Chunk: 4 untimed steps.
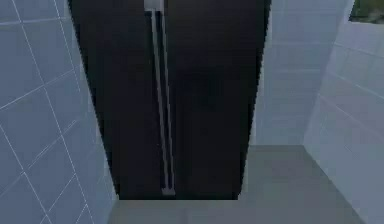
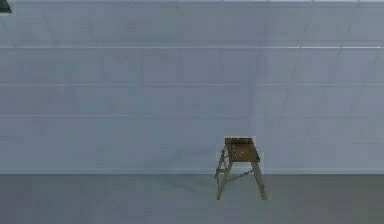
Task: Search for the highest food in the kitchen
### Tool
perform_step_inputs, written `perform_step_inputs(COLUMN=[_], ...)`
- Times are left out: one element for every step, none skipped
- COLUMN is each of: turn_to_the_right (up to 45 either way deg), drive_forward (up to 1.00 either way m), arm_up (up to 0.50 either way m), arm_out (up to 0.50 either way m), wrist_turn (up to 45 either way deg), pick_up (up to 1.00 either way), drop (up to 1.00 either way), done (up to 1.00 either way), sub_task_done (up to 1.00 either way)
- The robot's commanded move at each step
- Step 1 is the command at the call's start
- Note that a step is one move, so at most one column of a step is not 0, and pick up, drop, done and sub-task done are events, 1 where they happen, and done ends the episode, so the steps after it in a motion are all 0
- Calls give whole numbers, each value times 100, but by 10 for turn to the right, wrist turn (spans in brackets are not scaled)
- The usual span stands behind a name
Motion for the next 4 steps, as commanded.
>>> perform_step_inputs(turn_to_the_right=[-450, -450, -450, -420], drive_forward=[0, 0, 0, 0], arm_up=[0, 0, 0, 0], arm_out=[0, 0, 0, 0], wrist_turn=[0, 0, 0, 0], pick_up=[0, 0, 0, 0], drop=[0, 0, 0, 0], done=[0, 0, 0, 0], sub_task_done=[0, 0, 0, 0])
